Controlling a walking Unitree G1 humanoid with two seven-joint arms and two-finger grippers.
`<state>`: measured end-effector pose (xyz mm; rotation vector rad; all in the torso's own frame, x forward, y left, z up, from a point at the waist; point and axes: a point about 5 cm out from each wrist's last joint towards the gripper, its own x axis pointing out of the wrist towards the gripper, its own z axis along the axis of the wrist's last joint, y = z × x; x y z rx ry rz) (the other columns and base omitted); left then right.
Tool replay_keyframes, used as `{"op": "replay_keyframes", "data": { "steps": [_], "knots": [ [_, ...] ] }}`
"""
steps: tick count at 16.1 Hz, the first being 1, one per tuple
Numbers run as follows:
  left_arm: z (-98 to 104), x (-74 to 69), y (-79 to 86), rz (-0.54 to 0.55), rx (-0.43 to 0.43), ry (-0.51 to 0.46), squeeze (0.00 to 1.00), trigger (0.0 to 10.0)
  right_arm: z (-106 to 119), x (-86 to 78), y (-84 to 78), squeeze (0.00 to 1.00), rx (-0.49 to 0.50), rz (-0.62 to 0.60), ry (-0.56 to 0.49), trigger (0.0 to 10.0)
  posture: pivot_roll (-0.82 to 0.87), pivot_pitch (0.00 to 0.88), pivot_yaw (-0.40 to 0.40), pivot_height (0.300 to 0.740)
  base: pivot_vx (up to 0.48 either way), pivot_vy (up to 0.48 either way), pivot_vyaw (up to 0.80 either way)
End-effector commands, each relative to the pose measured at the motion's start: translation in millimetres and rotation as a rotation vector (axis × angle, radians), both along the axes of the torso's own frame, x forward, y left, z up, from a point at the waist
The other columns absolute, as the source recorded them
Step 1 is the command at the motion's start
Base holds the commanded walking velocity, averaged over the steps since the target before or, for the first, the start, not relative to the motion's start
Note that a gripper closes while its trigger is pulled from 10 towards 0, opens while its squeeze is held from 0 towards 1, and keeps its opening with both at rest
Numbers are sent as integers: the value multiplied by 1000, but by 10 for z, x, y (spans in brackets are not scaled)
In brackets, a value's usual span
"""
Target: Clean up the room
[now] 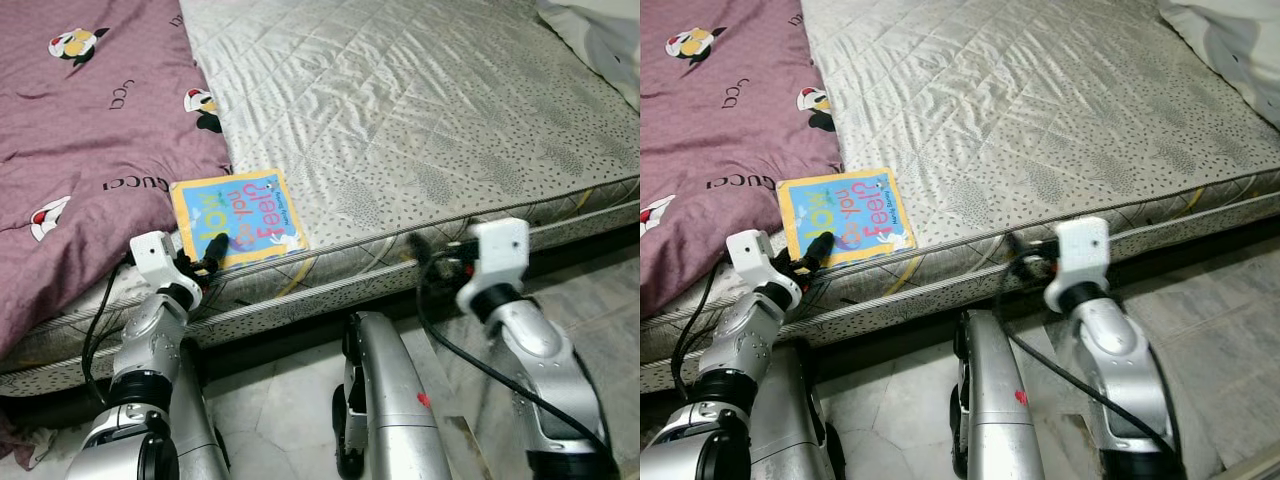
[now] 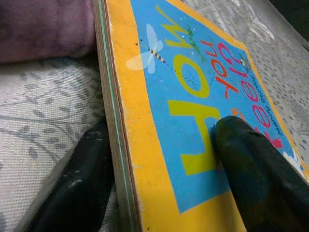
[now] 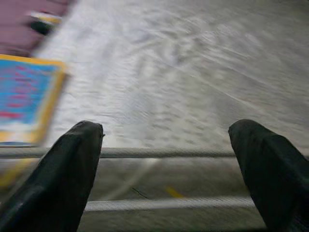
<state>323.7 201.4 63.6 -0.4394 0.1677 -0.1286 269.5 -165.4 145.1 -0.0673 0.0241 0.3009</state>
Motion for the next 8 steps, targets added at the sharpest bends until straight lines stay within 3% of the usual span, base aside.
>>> {"op": "replay_keyframes", "data": {
  "steps": [1,8],
  "knots": [
    [-140,-80,-59,-42,-10,61,0,0,21,-8,21,0,11,35,-7,10000,-132,142,-66,472,0,0,0],
    [30,-6,-36,-86,-54,-7,0,0,35,200,113,0,4,14,-52,10000,-88,123,-41,472,0,0,0]
  ]
}}
